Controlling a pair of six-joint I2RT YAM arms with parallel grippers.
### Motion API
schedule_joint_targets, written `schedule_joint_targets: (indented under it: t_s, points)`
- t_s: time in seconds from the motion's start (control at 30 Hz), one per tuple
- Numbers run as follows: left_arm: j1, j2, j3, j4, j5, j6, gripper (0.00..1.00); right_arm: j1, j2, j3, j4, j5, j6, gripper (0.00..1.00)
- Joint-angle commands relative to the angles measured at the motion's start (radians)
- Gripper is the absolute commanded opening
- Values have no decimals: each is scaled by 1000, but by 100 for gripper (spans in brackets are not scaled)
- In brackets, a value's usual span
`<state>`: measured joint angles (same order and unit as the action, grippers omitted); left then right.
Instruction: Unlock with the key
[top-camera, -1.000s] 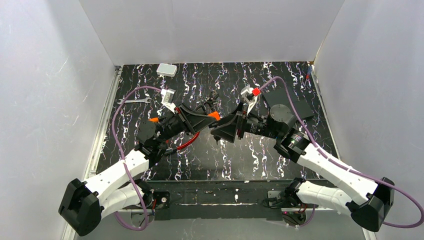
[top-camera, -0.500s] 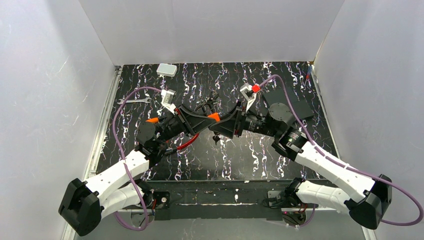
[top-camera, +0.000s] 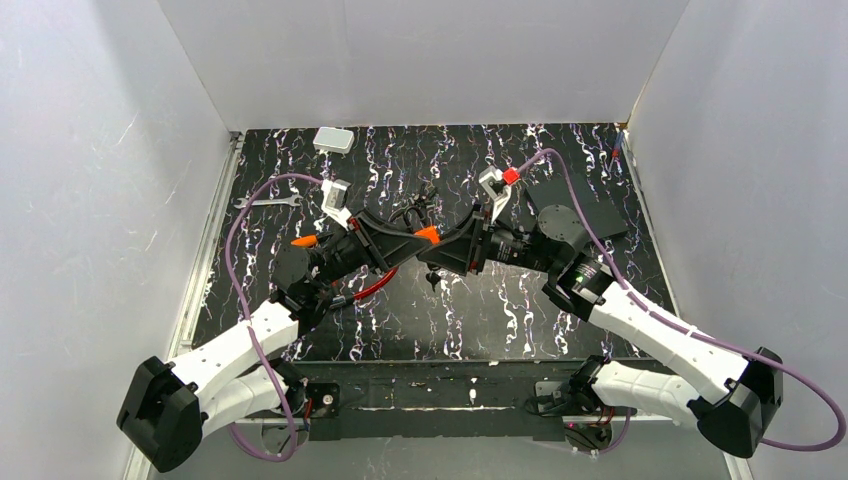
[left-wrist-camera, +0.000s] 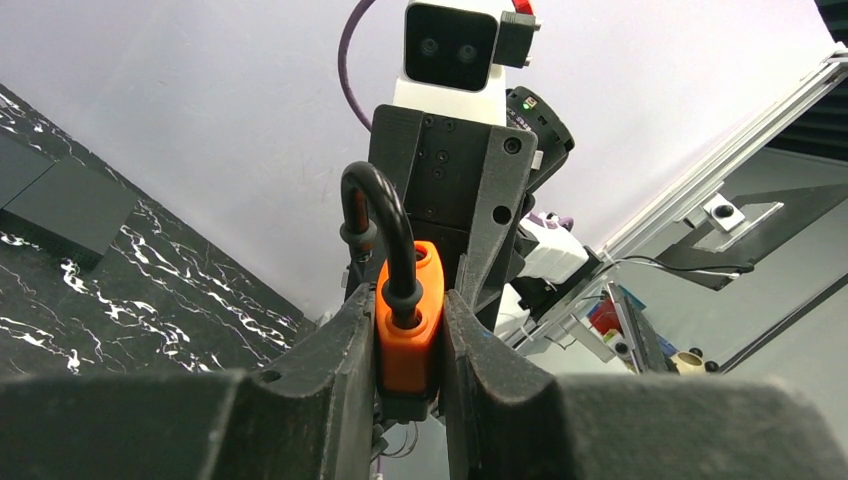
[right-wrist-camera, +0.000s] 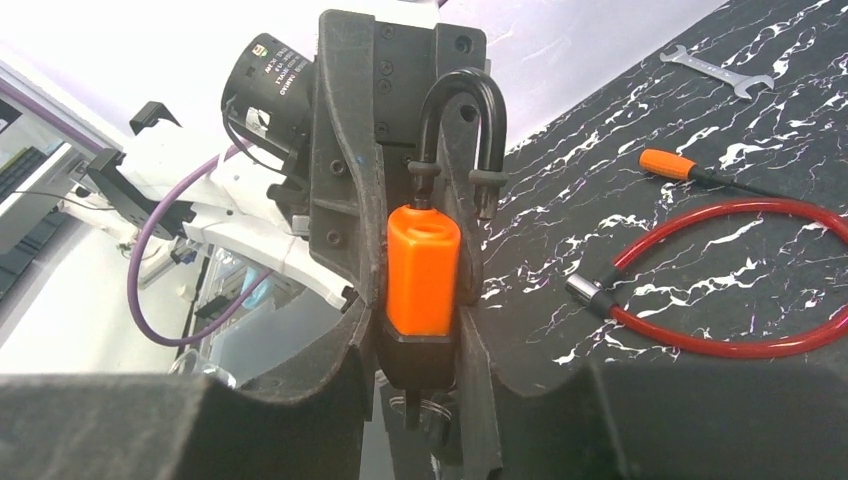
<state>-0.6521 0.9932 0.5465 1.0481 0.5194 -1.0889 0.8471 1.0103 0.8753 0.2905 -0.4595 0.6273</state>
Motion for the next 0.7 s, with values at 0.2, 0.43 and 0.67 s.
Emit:
schedule_joint_targets:
  t_s: [0.2, 0.43, 0.67]
  points:
    - [3, -188, -140, -37, -14, 47, 92, 1, -105, 22, -154, -8, -53, 1]
    - [7, -340, -85, -438, -114, 91, 96, 1, -166, 16, -286, -12, -106, 1]
    - [5, -254, 54, -656, -141, 68, 87, 1, -119, 71, -473, 67, -220, 1]
